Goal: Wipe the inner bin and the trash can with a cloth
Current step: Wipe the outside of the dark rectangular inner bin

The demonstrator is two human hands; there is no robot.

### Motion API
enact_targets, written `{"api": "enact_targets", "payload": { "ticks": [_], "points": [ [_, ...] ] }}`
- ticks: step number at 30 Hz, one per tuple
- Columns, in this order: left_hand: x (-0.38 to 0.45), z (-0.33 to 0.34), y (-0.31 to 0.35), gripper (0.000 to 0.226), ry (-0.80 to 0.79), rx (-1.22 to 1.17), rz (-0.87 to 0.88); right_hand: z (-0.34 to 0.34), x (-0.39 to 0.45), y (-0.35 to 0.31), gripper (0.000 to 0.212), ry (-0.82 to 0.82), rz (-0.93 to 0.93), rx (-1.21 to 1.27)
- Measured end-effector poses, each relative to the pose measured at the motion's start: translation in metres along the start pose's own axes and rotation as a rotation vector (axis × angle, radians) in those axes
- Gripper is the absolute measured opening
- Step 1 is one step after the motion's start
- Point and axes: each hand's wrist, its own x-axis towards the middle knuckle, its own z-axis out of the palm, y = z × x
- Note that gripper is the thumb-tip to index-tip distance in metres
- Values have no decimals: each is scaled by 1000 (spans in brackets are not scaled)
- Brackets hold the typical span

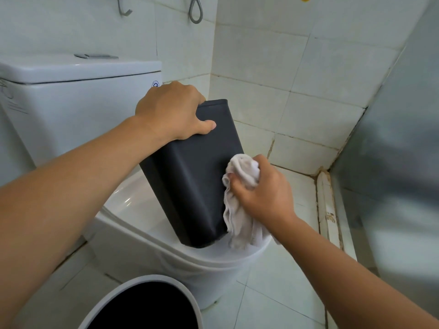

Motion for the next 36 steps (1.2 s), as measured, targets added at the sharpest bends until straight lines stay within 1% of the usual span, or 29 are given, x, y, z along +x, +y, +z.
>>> {"api": "enact_targets", "payload": {
  "ticks": [3,5,6,7,10,11,12,13,16,17,18,19,20,23,25,27,28,32,34,36],
  "points": [
    [0,0,-5,46,-16,0,-22,1,-33,-10,42,-123,-269,-3],
    [0,0,-6,46,-20,1,-19,1,-39,-6,40,-196,-358,23],
    [0,-1,-6,46,-19,3,-13,1,-34,-1,40,-185,-338,18],
    [0,-1,-6,46,-18,6,-8,0,-26,4,42,-156,-272,11],
    [-1,-1,-7,47,-14,20,-10,-4,2,19,42,-79,32,-16],
    [-1,-1,-7,48,-14,25,-15,-4,5,20,42,-66,79,-13],
    [-1,0,-6,48,-15,30,-21,-4,3,18,42,-64,74,-17],
    [0,1,-6,47,-15,34,-26,-4,-3,12,43,-77,20,-27],
    [0,3,-7,47,-16,47,-26,-3,-34,-12,42,-185,-278,19],
    [1,3,-8,46,-16,46,-21,-2,-40,-16,40,-234,-342,42],
    [1,3,-9,45,-15,40,-14,-3,-39,-16,40,-265,-365,50],
    [1,3,-11,45,-15,33,-6,-3,-34,-12,39,-270,-343,49],
    [1,3,-11,44,-15,28,0,-4,-27,-7,39,-255,-283,45],
    [1,3,-13,44,-20,26,1,-6,1,11,39,-162,-22,19],
    [1,4,-12,45,-23,30,-10,-4,7,15,41,-120,63,-9],
    [1,5,-10,45,-22,39,-19,-5,2,9,40,-119,48,-23],
    [2,5,-9,44,-23,43,-27,-7,-4,5,40,-142,8,-13],
    [1,4,-12,42,-18,54,-42,-8,-28,-16,41,-316,-238,58],
    [0,3,-13,41,-17,49,-26,-9,-26,-16,43,-343,-245,60],
    [0,2,-11,41,-21,38,-9,-9,-15,-6,45,-318,-146,68]
  ]
}}
